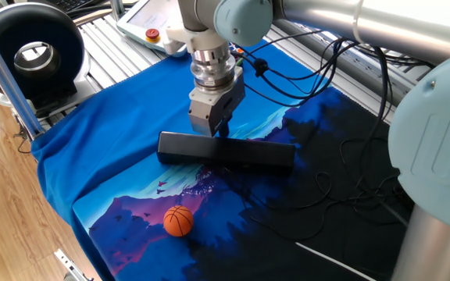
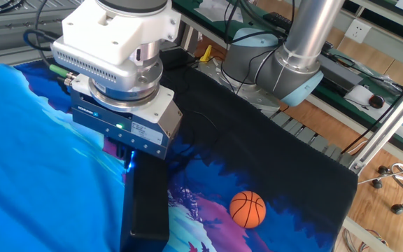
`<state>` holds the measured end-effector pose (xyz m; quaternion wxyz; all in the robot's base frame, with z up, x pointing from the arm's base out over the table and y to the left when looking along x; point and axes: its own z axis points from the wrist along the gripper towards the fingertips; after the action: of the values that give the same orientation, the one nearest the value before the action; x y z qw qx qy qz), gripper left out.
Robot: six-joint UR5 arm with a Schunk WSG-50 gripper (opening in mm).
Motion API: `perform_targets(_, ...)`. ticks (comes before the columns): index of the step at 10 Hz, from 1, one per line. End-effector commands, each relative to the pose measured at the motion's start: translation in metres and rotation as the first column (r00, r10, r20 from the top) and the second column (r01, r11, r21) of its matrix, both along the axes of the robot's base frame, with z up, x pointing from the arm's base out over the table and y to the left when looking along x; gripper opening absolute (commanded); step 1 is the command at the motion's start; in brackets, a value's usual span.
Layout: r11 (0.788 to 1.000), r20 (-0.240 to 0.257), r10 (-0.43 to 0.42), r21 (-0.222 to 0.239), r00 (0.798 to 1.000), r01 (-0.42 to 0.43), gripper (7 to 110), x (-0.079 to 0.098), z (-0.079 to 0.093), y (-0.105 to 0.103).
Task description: Turn the knob to decrease the volume of the speaker
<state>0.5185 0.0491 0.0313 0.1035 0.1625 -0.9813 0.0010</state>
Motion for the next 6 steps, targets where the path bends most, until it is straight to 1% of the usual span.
perform_targets(1, 1.0, -0.001, -0.003, 0.018, 1.0, 0.003, 7, -0.0008, -0.0004, 0.0018)
perform_targets(6, 1.0, -0.003, 0.001, 0.026, 1.0, -0.001, 7, -0.0021, -0.0036, 0.0009)
